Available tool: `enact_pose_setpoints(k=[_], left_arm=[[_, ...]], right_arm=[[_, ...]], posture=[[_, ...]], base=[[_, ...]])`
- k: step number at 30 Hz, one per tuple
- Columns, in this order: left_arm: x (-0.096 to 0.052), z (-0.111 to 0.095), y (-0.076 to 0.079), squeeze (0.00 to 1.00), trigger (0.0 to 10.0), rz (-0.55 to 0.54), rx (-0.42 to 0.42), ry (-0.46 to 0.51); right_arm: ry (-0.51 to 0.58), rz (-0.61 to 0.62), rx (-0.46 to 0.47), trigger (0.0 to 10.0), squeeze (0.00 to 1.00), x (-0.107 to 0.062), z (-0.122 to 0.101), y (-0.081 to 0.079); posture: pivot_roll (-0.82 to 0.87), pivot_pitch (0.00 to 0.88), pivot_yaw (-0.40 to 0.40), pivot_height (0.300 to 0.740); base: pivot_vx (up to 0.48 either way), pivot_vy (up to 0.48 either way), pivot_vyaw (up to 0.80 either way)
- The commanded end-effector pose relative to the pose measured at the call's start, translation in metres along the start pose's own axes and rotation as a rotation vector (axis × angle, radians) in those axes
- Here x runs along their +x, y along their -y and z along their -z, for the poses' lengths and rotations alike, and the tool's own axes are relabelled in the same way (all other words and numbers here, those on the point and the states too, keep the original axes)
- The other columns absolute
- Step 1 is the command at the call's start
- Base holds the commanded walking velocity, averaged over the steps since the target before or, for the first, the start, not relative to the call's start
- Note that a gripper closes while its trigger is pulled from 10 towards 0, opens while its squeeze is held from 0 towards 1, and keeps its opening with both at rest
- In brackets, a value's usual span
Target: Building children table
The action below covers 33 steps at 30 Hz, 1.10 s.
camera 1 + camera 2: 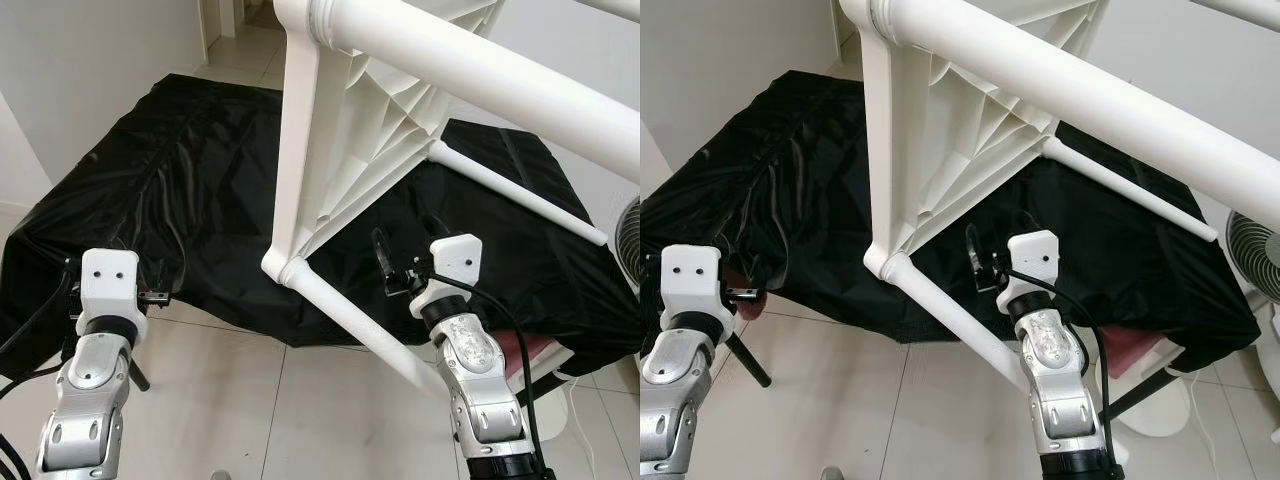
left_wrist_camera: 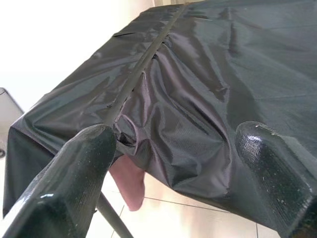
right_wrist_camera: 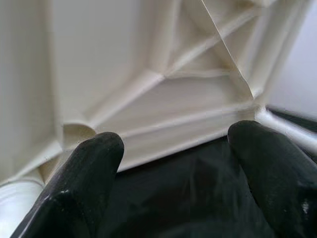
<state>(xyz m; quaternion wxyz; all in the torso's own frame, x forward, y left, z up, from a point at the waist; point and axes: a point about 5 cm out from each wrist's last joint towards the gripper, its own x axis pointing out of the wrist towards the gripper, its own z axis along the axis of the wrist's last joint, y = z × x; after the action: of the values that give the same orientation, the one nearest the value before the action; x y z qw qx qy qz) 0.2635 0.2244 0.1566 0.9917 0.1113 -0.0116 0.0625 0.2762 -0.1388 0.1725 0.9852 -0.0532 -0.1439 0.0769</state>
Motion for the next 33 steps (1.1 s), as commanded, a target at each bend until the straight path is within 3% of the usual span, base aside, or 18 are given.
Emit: enact_pose_setpoints(k=[1,10,16,19,24,28,32,33], left_arm=[[-0.003,0.002,-0.003,0.00,10.0,-0.013,0.002,0.002],[-0.005,-0.007,0.015,0.00,10.0,0.010,-0.045,0.054],[-0.005,-0.011,0.017,0.00,10.0,0.030,-0.035,0.072],[-0.001,-0.022,0.021,0.00,10.0,0.068,-0.012,0.114],[0.003,-0.030,0.024,0.00,10.0,0.099,-0.018,0.139],[0.017,-0.047,0.023,0.00,10.0,0.127,0.009,0.195],[0.019,-0.048,0.022,0.00,10.0,0.126,0.016,0.197],[0.020,-0.048,0.021,0.00,10.0,0.127,0.016,0.193]], right_arm=[[-0.074,-0.015,0.045,10.0,0.00,-0.007,0.014,0.001],[-0.181,-0.090,0.113,10.0,0.00,-0.025,0.037,-0.013],[-0.176,-0.097,0.092,10.0,0.00,-0.024,0.036,-0.011],[-0.126,-0.090,0.034,10.0,0.00,-0.018,0.028,-0.006],[-0.120,-0.092,0.036,10.0,0.00,-0.018,0.027,-0.007],[-0.082,-0.336,0.020,10.0,0.00,-0.033,0.014,-0.029],[-0.058,-0.438,0.014,10.0,0.00,-0.042,0.006,-0.034],[-0.058,-0.522,0.025,10.0,0.00,-0.053,0.002,-0.034]], posture=[[-0.02,0.033,-0.048,0.740],[-0.02,0.032,-0.051,0.740],[-0.02,0.030,-0.053,0.740],[-0.02,0.028,-0.057,0.740],[-0.01,0.028,-0.060,0.740],[-0.02,0.033,-0.061,0.740],[-0.02,0.040,-0.057,0.740],[-0.02,0.040,-0.057,0.740]], base=[[0.000,0.000,0.00],[0.000,0.000,0.00],[0.000,0.000,0.00],[0.000,0.000,0.00],[0.000,0.000,0.00],[0.000,0.000,0.00],[0.000,0.000,0.00],[0.000,0.000,0.00]])
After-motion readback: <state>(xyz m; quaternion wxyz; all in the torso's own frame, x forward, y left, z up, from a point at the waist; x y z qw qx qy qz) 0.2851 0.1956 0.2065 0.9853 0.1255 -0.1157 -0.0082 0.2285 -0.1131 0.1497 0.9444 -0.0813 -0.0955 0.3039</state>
